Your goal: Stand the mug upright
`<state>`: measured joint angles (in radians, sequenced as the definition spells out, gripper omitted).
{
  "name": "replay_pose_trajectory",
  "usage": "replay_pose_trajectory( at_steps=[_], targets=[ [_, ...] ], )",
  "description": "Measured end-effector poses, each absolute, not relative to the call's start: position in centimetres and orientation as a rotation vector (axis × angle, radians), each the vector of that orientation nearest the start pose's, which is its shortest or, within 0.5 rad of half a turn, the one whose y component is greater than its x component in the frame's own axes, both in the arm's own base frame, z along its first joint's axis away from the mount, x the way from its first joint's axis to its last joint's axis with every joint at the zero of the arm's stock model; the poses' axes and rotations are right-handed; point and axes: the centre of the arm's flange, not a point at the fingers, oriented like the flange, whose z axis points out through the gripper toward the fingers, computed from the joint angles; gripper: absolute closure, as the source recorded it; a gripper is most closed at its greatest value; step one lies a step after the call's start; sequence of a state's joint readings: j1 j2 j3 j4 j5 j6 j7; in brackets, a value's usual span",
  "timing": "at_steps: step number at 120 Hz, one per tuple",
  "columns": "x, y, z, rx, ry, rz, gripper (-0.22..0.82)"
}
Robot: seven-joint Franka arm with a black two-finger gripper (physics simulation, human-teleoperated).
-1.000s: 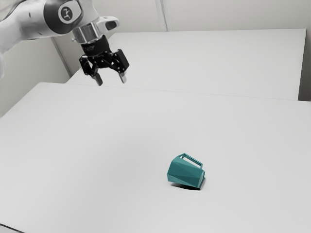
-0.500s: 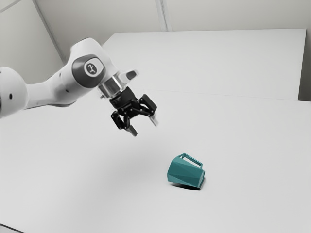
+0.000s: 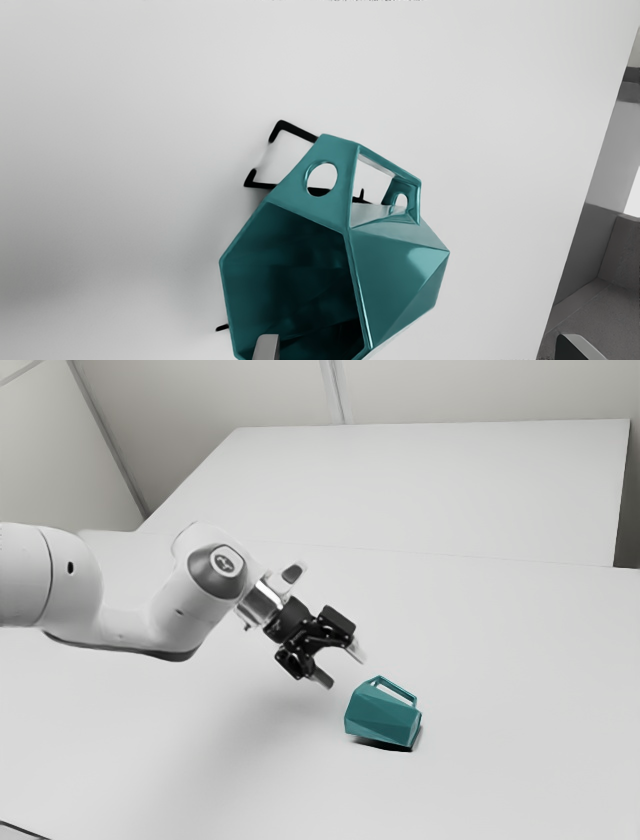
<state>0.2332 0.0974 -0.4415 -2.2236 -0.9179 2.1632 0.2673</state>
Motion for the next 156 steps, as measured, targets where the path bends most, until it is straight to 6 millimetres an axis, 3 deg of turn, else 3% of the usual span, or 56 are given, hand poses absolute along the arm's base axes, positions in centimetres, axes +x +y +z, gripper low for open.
replay_pose_trajectory(
  at_steps=[31, 60, 84, 121, 156],
  targets=[
    [51.0, -15.9, 29.9, 2.284, 0.068, -0.165, 0.00],
    [50.4, -16.5, 28.8, 2.200, -0.011, -0.175, 0.00],
    [49.8, -17.0, 28.2, 2.146, -0.091, -0.193, 0.21],
    [49.7, -17.3, 28.6, 2.110, -0.190, -0.170, 0.62],
    [49.8, -17.8, 29.2, 2.105, -0.268, -0.124, 0.75]
  ],
)
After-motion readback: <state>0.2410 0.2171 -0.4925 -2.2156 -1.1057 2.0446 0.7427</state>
